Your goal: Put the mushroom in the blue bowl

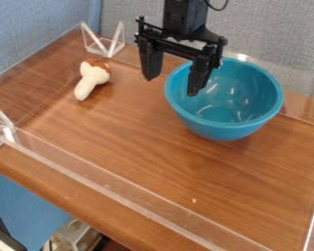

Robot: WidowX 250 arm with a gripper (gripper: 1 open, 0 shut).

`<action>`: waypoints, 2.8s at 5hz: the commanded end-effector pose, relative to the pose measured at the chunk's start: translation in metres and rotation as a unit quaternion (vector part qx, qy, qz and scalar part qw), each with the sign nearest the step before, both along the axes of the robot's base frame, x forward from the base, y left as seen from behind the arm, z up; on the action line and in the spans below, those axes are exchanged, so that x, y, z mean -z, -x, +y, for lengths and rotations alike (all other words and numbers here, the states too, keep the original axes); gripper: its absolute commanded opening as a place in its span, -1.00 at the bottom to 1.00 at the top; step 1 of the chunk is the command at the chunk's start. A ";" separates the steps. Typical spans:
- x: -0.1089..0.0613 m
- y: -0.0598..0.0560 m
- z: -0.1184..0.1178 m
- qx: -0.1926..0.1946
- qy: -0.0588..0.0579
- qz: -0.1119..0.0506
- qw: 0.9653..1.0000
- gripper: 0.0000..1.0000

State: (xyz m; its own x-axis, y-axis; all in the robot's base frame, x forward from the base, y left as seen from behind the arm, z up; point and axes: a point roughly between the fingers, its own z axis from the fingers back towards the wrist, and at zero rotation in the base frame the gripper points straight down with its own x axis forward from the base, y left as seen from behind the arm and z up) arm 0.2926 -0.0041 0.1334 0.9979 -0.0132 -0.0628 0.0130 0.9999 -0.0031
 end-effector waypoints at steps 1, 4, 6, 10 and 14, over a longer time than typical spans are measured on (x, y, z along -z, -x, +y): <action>-0.001 -0.006 0.025 -0.027 -0.002 -0.003 1.000 1.00; 0.007 -0.030 0.143 -0.136 -0.016 -0.011 0.991 1.00; 0.053 -0.044 0.165 -0.117 -0.019 -0.022 0.993 1.00; 0.070 -0.070 0.194 -0.120 -0.024 -0.043 0.992 1.00; 0.052 -0.086 0.159 -0.120 -0.029 -0.061 0.990 -1.00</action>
State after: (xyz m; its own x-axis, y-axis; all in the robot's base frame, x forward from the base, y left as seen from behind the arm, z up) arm 0.3710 0.1553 0.0418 0.9713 0.2353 -0.0344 -0.2346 0.9718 0.0239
